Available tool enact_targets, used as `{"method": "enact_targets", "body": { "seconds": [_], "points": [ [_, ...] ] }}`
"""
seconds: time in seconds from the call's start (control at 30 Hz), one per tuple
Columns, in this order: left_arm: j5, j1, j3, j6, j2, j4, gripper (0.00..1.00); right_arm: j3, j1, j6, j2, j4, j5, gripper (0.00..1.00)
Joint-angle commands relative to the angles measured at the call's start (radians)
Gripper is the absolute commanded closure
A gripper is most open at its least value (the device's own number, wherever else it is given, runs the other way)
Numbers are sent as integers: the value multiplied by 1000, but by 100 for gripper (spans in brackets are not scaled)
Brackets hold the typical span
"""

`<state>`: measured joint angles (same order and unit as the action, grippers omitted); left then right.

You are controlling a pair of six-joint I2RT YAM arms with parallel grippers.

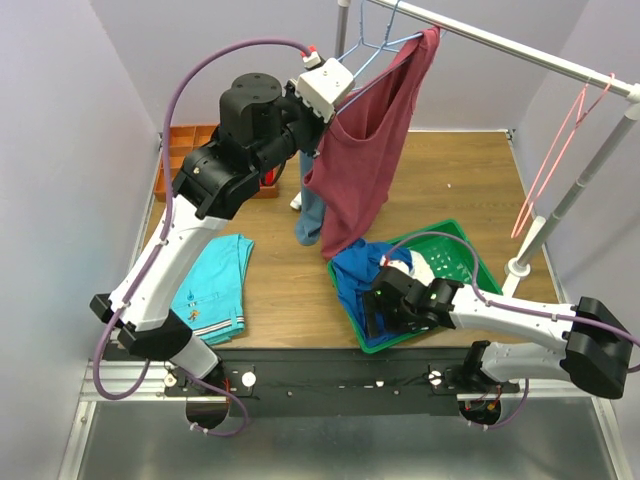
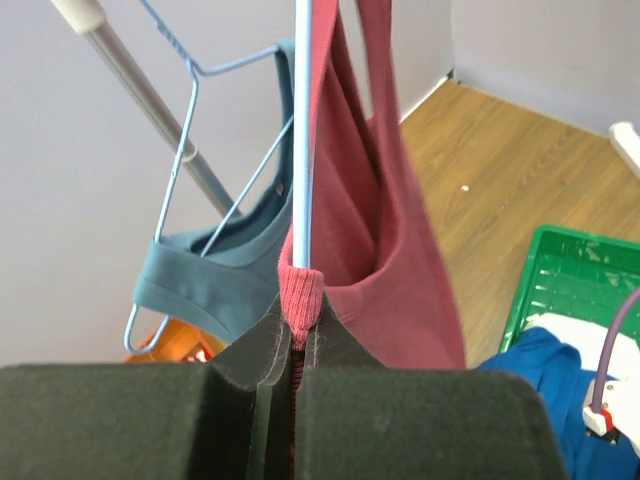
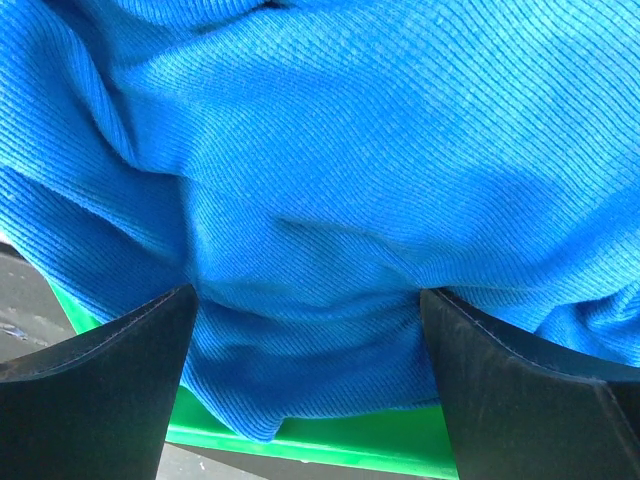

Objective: Place the tank top on the hanger

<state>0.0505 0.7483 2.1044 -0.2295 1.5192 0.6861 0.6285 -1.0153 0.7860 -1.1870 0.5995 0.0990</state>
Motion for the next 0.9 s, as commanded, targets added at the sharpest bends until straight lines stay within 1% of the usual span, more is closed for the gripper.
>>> {"method": "enact_targets", "body": {
  "seconds": [0.0, 0.1, 0.23, 0.33, 0.5, 0.6, 0.77, 0.87],
  "points": [
    [-139, -13, 121, -21, 29, -53, 100, -9, -9, 19, 17, 68, -4, 0],
    [-152, -14, 88, -19, 21, -60, 100, -9, -9, 19, 18, 68, -2, 0],
    [-159, -21, -55, -21, -33, -105, 100, -10, -8, 18, 17, 63, -5, 0],
    [-199, -39, -110, -13, -63, -106, 100, -10, -9, 15, 13, 62, -4, 0],
    [-209, -61, -190, 1, -96, -137, 100, -9, -9, 18, 15, 57, -1, 0],
    [-235, -87, -178, 19, -76, -138, 100, -10, -9, 22, 20, 57, 7, 0],
    [-299, -113, -74, 33, 7, -111, 100, 0, -9, 32, 30, 62, 19, 0],
    [-304, -122, -11, 42, 62, -97, 100, 8, -8, 33, 32, 66, 27, 0]
  ]
}}
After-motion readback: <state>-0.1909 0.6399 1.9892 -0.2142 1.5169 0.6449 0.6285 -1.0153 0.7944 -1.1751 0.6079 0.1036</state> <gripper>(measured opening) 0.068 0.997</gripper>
